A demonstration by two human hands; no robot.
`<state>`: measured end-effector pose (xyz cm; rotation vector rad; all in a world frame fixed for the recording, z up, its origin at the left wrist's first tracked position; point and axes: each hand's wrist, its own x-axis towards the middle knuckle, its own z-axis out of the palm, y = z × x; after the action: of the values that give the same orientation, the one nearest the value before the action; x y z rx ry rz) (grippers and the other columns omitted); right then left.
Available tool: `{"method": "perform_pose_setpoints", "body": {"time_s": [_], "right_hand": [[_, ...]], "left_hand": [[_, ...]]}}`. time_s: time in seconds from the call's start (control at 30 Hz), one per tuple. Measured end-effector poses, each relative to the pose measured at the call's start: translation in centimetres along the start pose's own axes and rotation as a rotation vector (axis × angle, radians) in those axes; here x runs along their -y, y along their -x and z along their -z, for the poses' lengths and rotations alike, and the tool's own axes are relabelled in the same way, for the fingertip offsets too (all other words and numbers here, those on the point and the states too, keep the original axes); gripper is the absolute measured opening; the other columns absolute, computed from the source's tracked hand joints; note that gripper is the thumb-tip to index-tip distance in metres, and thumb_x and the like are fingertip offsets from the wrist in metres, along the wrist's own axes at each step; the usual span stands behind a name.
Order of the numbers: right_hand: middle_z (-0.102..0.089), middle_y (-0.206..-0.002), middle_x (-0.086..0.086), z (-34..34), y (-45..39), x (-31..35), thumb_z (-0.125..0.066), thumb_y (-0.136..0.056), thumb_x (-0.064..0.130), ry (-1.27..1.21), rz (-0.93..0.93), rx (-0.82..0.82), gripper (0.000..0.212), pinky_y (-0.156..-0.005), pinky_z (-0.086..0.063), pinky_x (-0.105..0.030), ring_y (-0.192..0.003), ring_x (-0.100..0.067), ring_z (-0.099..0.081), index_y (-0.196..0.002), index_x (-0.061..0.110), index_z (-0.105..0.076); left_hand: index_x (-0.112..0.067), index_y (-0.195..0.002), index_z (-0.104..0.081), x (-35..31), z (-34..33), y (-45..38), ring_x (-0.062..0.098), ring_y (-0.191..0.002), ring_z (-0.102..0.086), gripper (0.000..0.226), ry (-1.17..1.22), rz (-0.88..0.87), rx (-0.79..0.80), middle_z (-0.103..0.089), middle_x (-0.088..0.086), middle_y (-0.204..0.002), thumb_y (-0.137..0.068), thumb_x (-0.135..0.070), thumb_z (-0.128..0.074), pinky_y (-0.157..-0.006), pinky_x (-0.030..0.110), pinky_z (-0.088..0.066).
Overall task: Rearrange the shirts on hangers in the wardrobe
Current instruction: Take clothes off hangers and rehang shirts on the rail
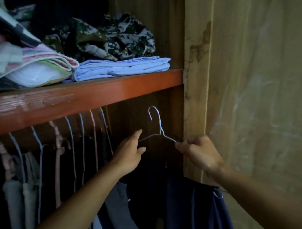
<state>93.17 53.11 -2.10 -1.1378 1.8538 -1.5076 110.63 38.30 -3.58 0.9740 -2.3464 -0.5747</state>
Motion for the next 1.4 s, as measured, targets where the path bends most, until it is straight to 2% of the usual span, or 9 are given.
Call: {"method": "perform_pose_setpoints", "body": {"time_s": [0.13, 0.27, 0.4, 0.5, 0.6, 0.8, 0.97, 1.2, 1.4], "right_hand": [[-0.049, -0.047, 0.009, 4.0, 3.0, -0.9, -0.071, -0.089, 0.024, 0.013, 0.067, -0.037, 0.039, -0.045, -0.033, -0.02, -0.045, -0.005, -0.042, -0.05, 0.02, -0.067], [-0.046, -0.049, 0.002, 9.2, 6.2, -1.5, -0.073, -0.085, 0.027, 0.092, 0.104, -0.091, 0.039, -0.049, -0.031, -0.026, -0.047, -0.009, -0.037, -0.05, 0.016, -0.06], [-0.056, -0.049, 0.001, 14.5, 10.1, -1.6, -0.074, -0.085, 0.022, 0.286, 0.3, -0.211, 0.029, -0.053, -0.039, -0.028, -0.048, -0.006, -0.047, -0.058, 0.021, -0.063], [-0.064, -0.057, -0.001, 18.6, 13.0, -1.4, -0.073, -0.087, 0.022, 0.453, 0.413, -0.276, 0.012, -0.06, -0.045, -0.029, -0.053, -0.012, -0.059, -0.077, 0.028, -0.072], [-0.06, -0.056, 0.011, 22.6, 15.7, -1.2, -0.071, -0.089, 0.024, 0.564, 0.442, -0.286, 0.02, -0.054, -0.037, -0.018, -0.05, -0.007, -0.052, -0.072, 0.035, -0.068], [-0.067, -0.065, 0.005, 29.1, 20.6, -2.1, -0.066, -0.094, 0.018, 0.455, 0.318, -0.32, 0.018, -0.052, -0.041, -0.017, -0.046, -0.012, -0.05, -0.095, 0.032, -0.076], [-0.069, -0.066, 0.001, 33.3, 24.3, -3.4, -0.067, -0.092, 0.02, 0.451, 0.208, -0.45, 0.012, -0.053, -0.045, -0.016, -0.051, -0.011, -0.059, -0.086, 0.027, -0.074], [-0.071, -0.066, 0.001, 37.4, 30.1, -5.0, -0.068, -0.092, 0.015, 0.542, 0.035, -0.614, 0.012, -0.058, -0.055, -0.024, -0.057, -0.016, -0.069, -0.081, 0.018, -0.072], [-0.071, -0.067, 0.002, 37.9, 36.0, -5.6, -0.067, -0.093, 0.015, 0.66, -0.154, -0.787, 0.013, -0.066, -0.053, -0.019, -0.064, -0.011, -0.07, -0.081, 0.016, -0.072]], "left_hand": [[-0.022, -0.121, -0.062, -3.6, -1.4, 0.7, 0.011, -0.111, -0.06, 0.023, 0.005, -0.14, -0.026, -0.066, -0.005, -0.117, -0.098, -0.024, -0.058, -0.096, 0.033, -0.048], [-0.022, -0.094, -0.066, -8.1, -2.7, 2.1, 0.004, -0.088, -0.064, 0.002, 0.079, -0.247, -0.012, -0.068, -0.011, -0.09, -0.094, -0.023, -0.064, -0.083, 0.034, -0.052], [-0.023, -0.084, -0.064, -13.1, -4.3, 3.5, 0.008, -0.076, -0.062, 0.011, 0.105, -0.342, 0.024, -0.065, -0.006, -0.079, -0.095, -0.021, -0.062, -0.074, 0.037, -0.052], [-0.025, -0.08, -0.064, -16.9, -5.9, 4.6, 0.005, -0.071, -0.06, 0.017, 0.17, -0.426, 0.01, -0.063, -0.008, -0.074, -0.094, -0.016, -0.063, -0.067, 0.024, -0.047], [-0.027, -0.078, -0.065, -20.8, -7.8, 5.9, 0.003, -0.071, -0.058, 0.02, 0.302, -0.483, 0.041, -0.064, -0.007, -0.078, -0.092, -0.012, -0.065, -0.066, 0.014, -0.042], [-0.034, -0.083, -0.071, -27.5, -12.7, 7.3, 0.004, -0.071, -0.061, 0.007, 0.541, -0.569, 0.149, -0.07, -0.004, -0.078, -0.082, -0.028, -0.068, -0.068, 0.017, -0.046], [-0.04, -0.084, -0.074, -32.4, -16.4, 7.5, 0.004, -0.066, -0.06, 0.02, 0.639, -0.645, 0.288, -0.07, -0.006, -0.074, -0.084, -0.02, -0.076, -0.062, 0.015, -0.046], [-0.033, -0.081, -0.074, -38.9, -21.8, 8.4, 0.011, -0.059, -0.06, 0.028, 0.723, -0.748, 0.478, -0.071, 0.0, -0.073, -0.085, -0.005, -0.073, -0.061, 0.025, -0.053], [-0.031, -0.081, -0.075, -42.5, -25.6, 10.9, 0.003, -0.056, -0.057, 0.023, 0.807, -0.833, 0.688, -0.07, -0.009, -0.067, -0.087, -0.008, -0.072, -0.058, 0.014, -0.048]]}}
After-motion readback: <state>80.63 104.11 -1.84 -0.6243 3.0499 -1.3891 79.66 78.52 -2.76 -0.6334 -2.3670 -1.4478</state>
